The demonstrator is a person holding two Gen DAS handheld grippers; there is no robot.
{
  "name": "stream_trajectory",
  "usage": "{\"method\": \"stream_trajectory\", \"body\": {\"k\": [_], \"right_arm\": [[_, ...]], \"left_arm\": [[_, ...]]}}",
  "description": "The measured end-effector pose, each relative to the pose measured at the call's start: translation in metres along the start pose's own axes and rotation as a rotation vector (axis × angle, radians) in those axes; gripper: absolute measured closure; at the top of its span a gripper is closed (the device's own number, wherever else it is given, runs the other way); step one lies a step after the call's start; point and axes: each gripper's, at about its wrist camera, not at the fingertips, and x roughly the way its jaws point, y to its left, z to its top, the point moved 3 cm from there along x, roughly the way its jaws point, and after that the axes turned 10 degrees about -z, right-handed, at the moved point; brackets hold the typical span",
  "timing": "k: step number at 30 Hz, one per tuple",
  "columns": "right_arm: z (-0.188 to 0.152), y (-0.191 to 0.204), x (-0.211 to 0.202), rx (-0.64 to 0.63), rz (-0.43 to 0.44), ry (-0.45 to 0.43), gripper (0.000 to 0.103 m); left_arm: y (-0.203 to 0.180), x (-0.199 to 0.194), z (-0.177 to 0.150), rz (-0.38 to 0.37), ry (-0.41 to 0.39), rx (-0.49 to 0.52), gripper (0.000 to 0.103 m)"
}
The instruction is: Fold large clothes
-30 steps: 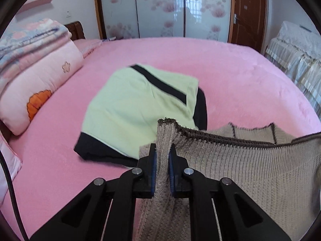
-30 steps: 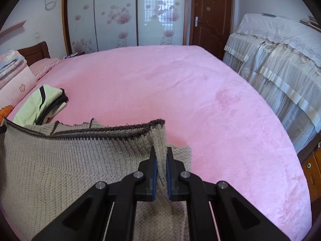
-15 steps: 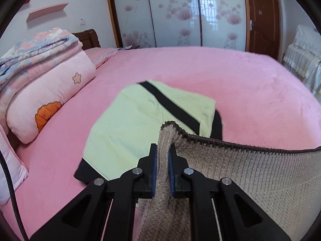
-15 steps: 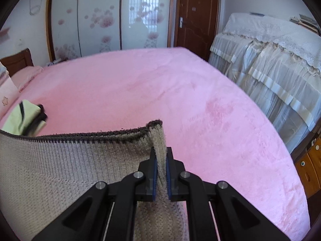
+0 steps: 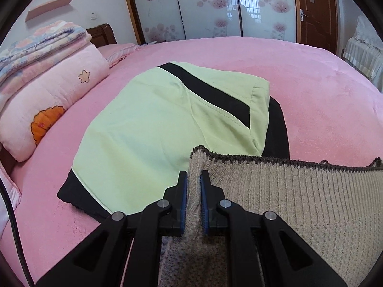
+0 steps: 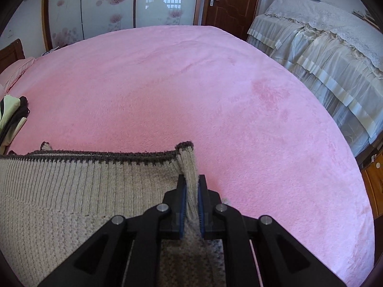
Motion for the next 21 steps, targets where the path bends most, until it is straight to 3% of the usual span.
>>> {"method": "stream_trajectory", "body": {"k": [2,4,6,13,17,21], "right_arm": [[0.001,-0.005,-0.01,0.023,0.033,0.011,0.088],[0.003,-0.013,-0.02,0.048,0.054,0.024,0.084],[0.006,-0.021,-0.037,0.061,0.081,0.015,0.082],[0.011,-0.025,-0.128,0.032,0.164,-0.061,0.082],[0.001,0.008,-0.169,0.004,0.265,-0.057,0.082],[-0.016,0.055,-0.201,-0.007,0.391,-0.045,0.082]], "left_arm": [[0.006,-0.004,0.003,-0.028,0.015,-0.025,0.083],[0.013,-0.011,0.006,-0.048,0.044,-0.049,0.061],[0.019,-0.025,0.011,-0.073,0.063,-0.066,0.052],[0.001,-0.114,0.018,-0.138,0.041,-0.006,0.051],[-0.027,-0.159,0.011,-0.207,0.046,-0.039,0.037],[-0.059,-0.186,-0.003,-0.275,0.066,-0.08,0.037]]}}
